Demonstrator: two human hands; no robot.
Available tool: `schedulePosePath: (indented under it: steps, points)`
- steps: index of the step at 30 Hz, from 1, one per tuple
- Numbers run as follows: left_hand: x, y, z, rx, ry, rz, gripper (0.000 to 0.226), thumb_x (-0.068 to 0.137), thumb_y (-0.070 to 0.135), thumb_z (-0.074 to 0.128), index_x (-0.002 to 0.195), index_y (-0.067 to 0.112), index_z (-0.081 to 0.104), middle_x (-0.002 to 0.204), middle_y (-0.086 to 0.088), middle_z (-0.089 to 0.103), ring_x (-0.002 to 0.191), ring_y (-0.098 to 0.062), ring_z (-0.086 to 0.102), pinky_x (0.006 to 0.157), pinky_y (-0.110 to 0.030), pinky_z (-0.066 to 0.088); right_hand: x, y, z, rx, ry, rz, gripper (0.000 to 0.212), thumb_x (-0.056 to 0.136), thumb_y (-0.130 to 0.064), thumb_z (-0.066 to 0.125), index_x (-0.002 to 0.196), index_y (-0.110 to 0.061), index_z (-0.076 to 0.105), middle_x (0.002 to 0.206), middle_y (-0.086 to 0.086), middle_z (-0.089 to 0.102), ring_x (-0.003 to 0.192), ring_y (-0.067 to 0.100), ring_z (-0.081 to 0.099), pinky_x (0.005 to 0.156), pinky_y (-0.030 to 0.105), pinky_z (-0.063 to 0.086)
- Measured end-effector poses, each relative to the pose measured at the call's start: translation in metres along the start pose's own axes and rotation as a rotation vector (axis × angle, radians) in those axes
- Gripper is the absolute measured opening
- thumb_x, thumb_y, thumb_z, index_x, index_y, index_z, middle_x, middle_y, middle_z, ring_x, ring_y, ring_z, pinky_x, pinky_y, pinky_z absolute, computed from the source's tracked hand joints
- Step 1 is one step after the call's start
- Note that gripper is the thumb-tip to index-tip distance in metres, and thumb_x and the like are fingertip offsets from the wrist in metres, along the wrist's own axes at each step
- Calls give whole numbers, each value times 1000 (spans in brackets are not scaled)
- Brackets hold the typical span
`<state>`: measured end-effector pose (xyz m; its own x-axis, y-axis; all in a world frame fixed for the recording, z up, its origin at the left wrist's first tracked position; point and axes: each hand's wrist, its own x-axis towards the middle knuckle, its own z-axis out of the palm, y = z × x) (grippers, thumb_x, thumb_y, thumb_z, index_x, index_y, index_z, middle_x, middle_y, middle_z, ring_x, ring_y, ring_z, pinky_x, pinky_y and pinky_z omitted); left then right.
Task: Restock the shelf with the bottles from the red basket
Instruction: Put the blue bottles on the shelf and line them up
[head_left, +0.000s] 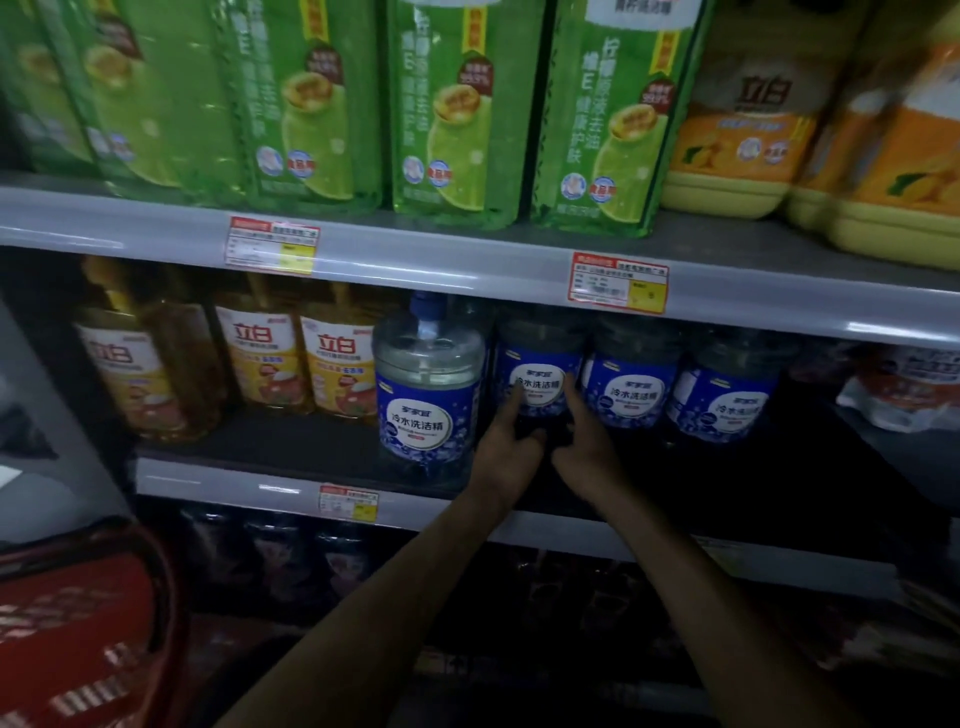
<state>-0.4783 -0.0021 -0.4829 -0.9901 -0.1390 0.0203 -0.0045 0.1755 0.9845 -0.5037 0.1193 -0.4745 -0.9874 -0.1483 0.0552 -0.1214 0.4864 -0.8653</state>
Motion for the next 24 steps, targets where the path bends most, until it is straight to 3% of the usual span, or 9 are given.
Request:
schedulePosePath:
  steps: [4,8,11,14,16,18,20,22,24]
  points:
    - [-5,1,-7,-27,-38,9,70,99,18,63,161,30,32,149,8,49,137,-11,45,119,-35,39,-5,-1,-6,-71,-26,-23,99,89,15,53,162,-36,10,163,-3,29,130,12,45,87,23,45]
    - [-24,10,-24,108,17,143,61,97,14,65,155,21,44,143,4,60,129,-10,54,113,-31,44,-8,-3,-11,-124,89,-90,87,88,5,65,159,-32,29,155,0,46,135,21,51,91,27,47]
    - [-48,22,-45,193,135,303,47,96,22,65,142,25,56,125,3,72,115,-11,65,101,-35,54,-17,-14,-6,-78,127,-101,75,89,-3,71,154,-24,40,147,4,54,124,20,57,96,33,51]
    - [-63,25,-79,263,273,435,31,92,31,64,123,34,60,100,11,71,96,-9,68,81,-37,59,-29,-33,13,54,41,-92,74,87,-12,78,151,-22,44,131,4,58,106,14,58,84,27,53]
    - [-62,20,-105,291,431,419,23,92,28,68,109,31,53,95,11,65,90,-14,66,74,-38,55,-32,-45,31,103,-36,-89,79,83,-16,83,151,-21,42,127,2,57,106,16,59,84,27,52]
    - [-55,9,-127,266,509,324,30,90,27,73,106,27,46,97,11,59,93,-18,63,74,-37,52,-32,-53,50,110,-81,-122,82,79,-18,87,149,-23,43,119,-6,59,100,7,62,83,24,53]
    - [-47,0,-141,160,427,194,44,87,22,80,116,24,48,111,7,63,105,-17,65,83,-40,57,-31,-57,66,120,-82,-155,78,76,-18,90,141,-25,48,114,-13,63,95,-4,64,82,22,57]
    - [-40,-6,-147,34,259,96,50,86,14,81,128,19,53,124,-2,68,115,-20,67,95,-45,59,-28,-56,78,116,-38,-164,78,70,-24,93,135,-26,51,123,-7,67,105,4,67,91,37,59]
    - [-35,-14,-149,-4,141,86,54,85,16,82,133,16,57,127,-4,71,117,-21,68,98,-50,59,-24,-54,85,99,1,-168,80,66,-28,95,134,-21,53,128,-3,67,109,11,67,91,38,59]
